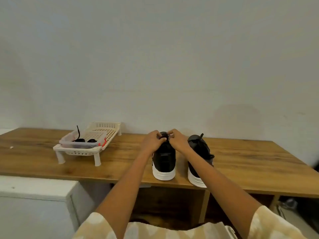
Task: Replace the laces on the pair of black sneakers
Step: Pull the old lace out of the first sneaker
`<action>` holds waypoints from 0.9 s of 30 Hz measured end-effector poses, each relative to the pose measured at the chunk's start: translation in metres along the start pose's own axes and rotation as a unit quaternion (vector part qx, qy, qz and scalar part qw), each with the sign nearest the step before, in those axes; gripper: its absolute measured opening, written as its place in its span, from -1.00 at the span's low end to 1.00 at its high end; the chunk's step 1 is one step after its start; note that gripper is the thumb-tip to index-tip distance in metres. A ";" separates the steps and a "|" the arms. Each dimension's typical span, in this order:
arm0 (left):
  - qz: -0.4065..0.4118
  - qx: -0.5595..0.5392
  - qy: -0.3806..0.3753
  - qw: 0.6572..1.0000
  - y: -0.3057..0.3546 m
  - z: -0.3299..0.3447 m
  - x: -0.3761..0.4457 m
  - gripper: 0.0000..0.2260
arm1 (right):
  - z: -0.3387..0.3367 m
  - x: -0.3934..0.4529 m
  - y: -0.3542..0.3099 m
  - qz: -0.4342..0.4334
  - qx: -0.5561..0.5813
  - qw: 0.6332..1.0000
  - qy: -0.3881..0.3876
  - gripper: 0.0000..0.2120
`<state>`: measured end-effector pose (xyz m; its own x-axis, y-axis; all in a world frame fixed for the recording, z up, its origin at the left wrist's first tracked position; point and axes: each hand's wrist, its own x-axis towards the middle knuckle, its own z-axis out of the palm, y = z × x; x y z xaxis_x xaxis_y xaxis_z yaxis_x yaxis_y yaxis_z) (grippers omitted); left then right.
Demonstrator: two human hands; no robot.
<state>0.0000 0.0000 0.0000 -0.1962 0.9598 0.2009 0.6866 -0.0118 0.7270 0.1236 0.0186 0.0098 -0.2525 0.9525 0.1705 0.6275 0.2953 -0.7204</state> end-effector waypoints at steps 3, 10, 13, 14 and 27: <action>0.020 0.011 0.061 0.998 0.001 0.001 -0.001 -0.88 | -0.001 0.010 0.001 0.003 -0.008 1.000 -0.005 -0.71; -0.100 -0.218 -0.014 0.971 0.003 -0.021 0.007 -0.75 | -0.009 0.020 -0.001 -0.005 0.049 0.995 -0.087 -0.74; -0.082 -0.266 -0.001 0.961 0.000 -0.036 0.003 -0.74 | -0.005 0.019 -0.003 -0.033 0.055 0.990 -0.124 -0.77; -0.072 -0.291 0.001 0.954 0.000 -0.041 0.003 -0.72 | -0.002 0.019 -0.003 -0.048 0.050 0.990 -0.125 -0.74; -0.134 -0.127 0.066 0.981 -0.035 -0.062 0.059 -0.52 | 0.009 0.024 -0.004 0.070 0.298 0.947 -0.100 -0.85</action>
<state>-0.0792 0.0395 0.0270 -0.4451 0.8940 0.0517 0.4049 0.1494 0.9021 0.1083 0.0398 0.0103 -0.3696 0.9282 -0.0421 0.1529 0.0161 -0.9881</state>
